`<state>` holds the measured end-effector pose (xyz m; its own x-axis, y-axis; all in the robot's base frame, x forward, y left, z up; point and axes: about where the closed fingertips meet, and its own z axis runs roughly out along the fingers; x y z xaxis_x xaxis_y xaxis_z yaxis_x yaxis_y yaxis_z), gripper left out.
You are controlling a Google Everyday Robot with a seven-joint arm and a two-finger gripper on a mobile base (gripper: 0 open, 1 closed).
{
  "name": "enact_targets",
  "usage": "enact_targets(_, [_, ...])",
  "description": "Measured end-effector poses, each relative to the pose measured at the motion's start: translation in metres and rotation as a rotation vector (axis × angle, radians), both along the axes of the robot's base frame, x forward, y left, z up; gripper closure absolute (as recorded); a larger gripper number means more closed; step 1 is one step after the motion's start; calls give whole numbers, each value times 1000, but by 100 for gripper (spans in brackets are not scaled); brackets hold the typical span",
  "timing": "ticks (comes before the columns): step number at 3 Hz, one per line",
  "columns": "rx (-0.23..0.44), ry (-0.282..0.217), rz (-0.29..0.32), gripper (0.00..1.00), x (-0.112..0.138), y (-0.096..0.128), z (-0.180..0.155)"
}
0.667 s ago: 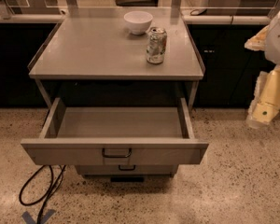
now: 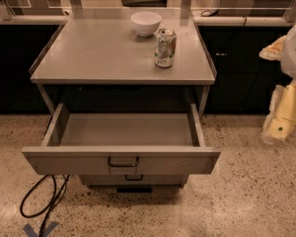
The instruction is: Close top drawer
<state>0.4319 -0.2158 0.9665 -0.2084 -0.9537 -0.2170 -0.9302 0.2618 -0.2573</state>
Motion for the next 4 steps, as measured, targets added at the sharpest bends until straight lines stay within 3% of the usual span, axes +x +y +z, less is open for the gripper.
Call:
enact_targets(1, [18,-38,26,0,-18,5,-26])
enact_targets(2, [85,-40,74,0,-34,21,-88])
enact_targets(3, [225,27,146,0,-44,59,-188])
enact_targets(4, [372,149,198,0,-68,105,-307])
